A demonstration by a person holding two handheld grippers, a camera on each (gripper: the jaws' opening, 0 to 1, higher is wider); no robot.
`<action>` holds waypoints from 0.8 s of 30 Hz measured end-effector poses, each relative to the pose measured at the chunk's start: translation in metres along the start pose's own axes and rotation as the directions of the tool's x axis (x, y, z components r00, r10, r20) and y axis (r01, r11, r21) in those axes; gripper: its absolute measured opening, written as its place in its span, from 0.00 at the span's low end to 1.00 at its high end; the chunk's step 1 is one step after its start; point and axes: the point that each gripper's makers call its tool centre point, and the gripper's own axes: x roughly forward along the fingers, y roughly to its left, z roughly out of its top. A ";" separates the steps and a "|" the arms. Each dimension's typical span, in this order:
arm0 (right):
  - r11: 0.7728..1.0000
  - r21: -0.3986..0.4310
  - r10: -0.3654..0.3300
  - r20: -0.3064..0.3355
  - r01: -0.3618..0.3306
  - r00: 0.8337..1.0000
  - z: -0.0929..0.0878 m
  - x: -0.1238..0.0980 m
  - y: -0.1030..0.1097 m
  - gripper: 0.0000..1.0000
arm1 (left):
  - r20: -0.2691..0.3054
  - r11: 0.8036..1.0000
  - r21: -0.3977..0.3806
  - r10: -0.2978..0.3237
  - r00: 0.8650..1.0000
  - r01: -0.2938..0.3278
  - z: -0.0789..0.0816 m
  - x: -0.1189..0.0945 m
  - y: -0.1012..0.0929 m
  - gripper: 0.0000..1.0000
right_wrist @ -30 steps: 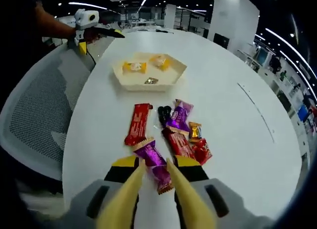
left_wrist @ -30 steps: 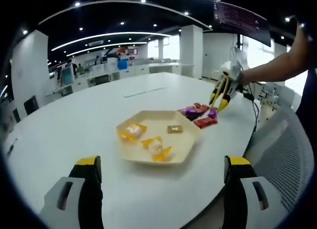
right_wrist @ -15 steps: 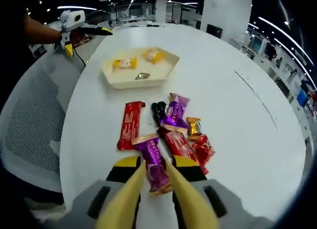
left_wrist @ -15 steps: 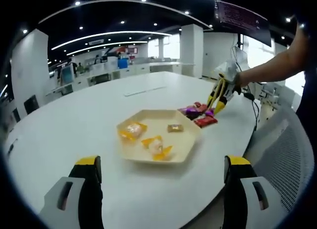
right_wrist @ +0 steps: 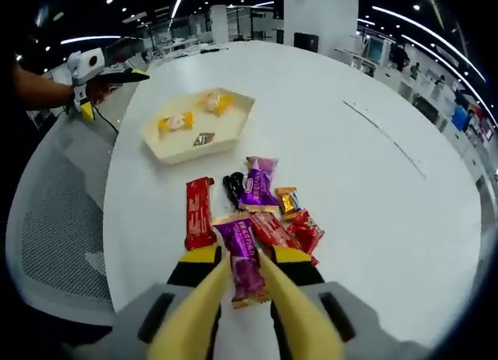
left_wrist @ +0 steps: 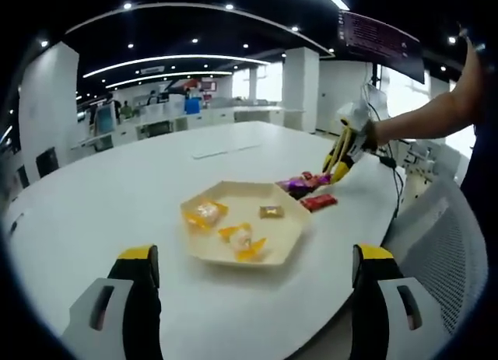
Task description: Place the target food into the container with the food tongs after gripping and lifting it, then release it inside without dropping or visibly crushing the food.
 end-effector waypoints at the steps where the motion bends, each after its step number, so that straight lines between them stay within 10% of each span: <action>1: 1.000 0.001 -0.004 0.003 0.004 1.000 0.002 -0.002 0.000 0.23 | -0.002 1.000 -0.003 -0.003 1.000 0.003 0.000 0.000 -0.001 1.00; 24: 0.998 0.036 -0.055 0.064 0.053 0.996 0.069 -0.025 -0.016 0.23 | -0.005 1.000 -0.007 0.027 1.000 -0.027 0.000 -0.001 0.005 0.99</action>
